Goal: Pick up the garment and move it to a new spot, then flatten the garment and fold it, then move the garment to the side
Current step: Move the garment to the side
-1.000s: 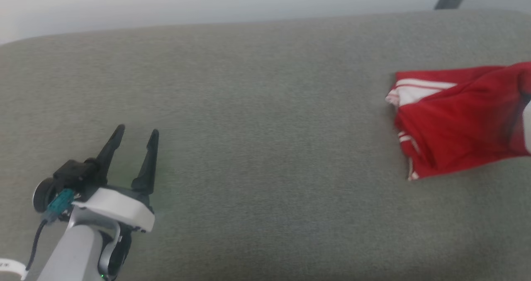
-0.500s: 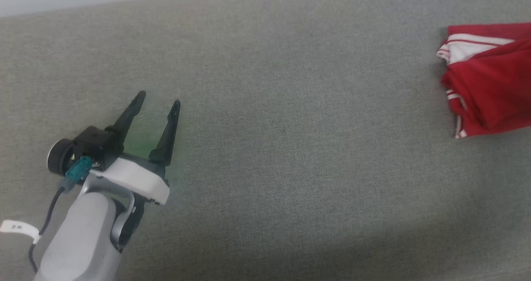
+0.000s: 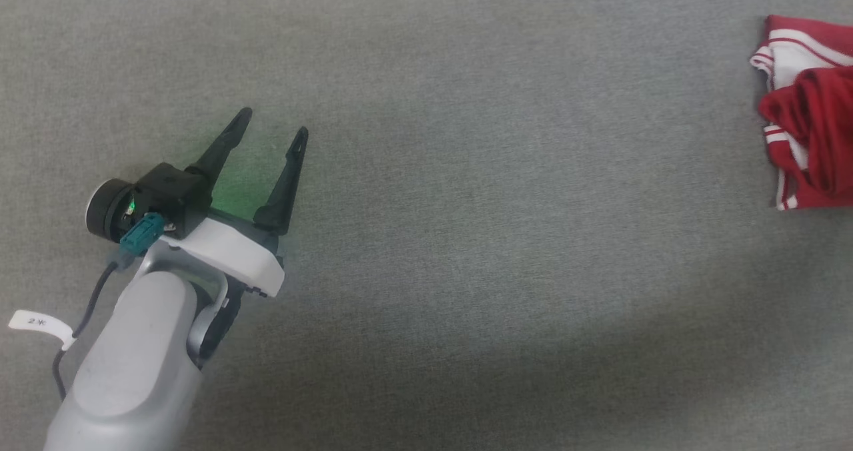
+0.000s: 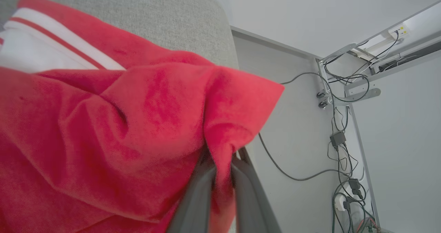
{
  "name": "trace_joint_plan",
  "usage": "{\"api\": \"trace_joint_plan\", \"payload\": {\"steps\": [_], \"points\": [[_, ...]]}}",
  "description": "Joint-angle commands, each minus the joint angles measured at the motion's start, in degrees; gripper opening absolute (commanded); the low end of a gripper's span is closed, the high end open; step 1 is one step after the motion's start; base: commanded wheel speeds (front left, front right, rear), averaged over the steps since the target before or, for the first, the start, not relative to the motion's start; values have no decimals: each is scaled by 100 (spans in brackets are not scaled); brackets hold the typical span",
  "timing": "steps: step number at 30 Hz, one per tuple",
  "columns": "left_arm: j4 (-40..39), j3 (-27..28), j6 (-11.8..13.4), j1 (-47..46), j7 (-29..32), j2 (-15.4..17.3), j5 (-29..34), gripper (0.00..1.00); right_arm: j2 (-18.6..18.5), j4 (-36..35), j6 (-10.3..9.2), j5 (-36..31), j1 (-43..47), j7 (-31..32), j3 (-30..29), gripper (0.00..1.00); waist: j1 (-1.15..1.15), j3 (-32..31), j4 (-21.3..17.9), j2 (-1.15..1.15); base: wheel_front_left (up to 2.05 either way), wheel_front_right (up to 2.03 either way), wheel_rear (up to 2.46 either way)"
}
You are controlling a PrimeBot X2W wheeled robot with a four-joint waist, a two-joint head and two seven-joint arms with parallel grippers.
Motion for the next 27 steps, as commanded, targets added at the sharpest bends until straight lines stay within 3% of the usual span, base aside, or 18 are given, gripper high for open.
{"api": "trace_joint_plan", "payload": {"steps": [1, 2, 3, 6, 9, 11, 12, 27], "points": [[29, -30, -29, -132, -14, 5, -19, 100, 58, 211, -14, -161, -146, -82, -101, 1, 0, 75, 68, 0, 0, 0, 0], [44, -46, -27, -156, -16, 10, -22, 100, 95, 312, -13, -248, -189, -125, -149, 8, 0, 96, 87, 0, 0, 0, 0], [44, -46, -27, -156, -16, 10, -22, 100, 95, 312, -13, -248, -189, -125, -149, 8, 0, 96, 87, 0, 0, 0, 0], [86, -82, -32, -230, -22, 13, -37, 100, 195, 536, -13, -444, -275, -221, -285, 29, 0, 142, 141, 0, 0, 0, 0], [126, -95, -33, -262, -28, 24, -53, 100, 228, 655, -13, -628, -352, -285, -432, 58, 0, 164, 169, 0, 0, 0, 0], [150, -95, -36, -287, -32, 34, -60, 100, 276, 707, -13, -750, -381, -306, -515, 92, 0, 160, 180, 0, 0, 0, 0], [162, -92, -36, -293, -35, 43, -64, 100, 291, 725, -13, -805, -396, -336, -560, 100, 0, 153, 183, 0, 0, 0, 0], [139, 135, 14, 121, -44, 17, -120, 100, 511, 779, -14, -1351, -364, -796, -1057, 100, 0, -421, 296, 0, 0, 0, 0]]}}
